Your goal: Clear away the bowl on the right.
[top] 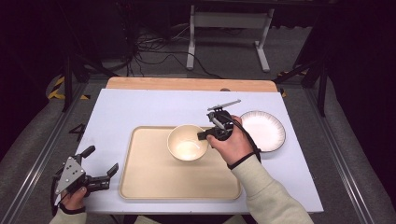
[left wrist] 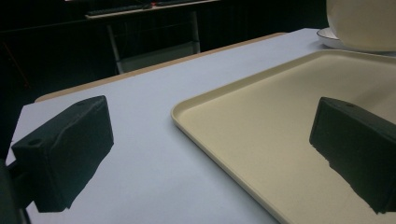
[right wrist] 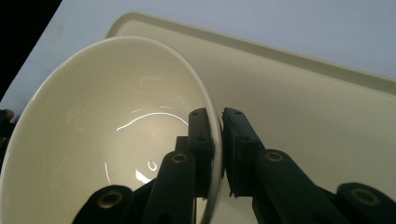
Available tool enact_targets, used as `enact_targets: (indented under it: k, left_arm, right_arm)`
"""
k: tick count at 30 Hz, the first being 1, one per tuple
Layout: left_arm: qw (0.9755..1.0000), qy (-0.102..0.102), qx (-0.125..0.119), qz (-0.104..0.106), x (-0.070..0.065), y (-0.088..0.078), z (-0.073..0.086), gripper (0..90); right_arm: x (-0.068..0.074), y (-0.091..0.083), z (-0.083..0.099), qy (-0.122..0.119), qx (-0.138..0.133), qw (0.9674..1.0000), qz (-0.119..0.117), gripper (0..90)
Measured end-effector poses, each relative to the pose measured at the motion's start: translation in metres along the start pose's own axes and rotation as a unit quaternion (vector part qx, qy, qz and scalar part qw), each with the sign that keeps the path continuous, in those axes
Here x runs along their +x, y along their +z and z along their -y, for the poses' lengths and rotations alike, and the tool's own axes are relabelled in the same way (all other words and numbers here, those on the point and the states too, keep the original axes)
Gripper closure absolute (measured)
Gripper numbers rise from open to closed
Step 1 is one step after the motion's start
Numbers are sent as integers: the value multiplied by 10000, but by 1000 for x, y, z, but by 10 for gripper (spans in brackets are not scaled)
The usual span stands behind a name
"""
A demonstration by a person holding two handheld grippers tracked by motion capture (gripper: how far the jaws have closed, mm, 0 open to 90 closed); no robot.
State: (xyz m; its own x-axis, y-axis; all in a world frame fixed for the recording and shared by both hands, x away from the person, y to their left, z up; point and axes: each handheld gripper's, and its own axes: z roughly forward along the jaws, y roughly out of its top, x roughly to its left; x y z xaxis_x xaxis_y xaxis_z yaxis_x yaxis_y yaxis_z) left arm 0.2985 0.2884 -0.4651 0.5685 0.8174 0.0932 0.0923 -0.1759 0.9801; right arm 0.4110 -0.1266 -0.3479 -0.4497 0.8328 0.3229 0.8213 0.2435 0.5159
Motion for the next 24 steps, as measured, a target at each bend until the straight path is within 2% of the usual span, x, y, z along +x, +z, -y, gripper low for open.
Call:
enact_targets:
  k: [9,24]
  left_arm:
    - [10000,1,-4,5,0,0,0,2]
    - [10000,8,-2,7,0,0,0,2]
  right_arm:
    - [0,24,7,14,124,9999,-21,824]
    - [-7,47,14,76,254,9996,-34,825]
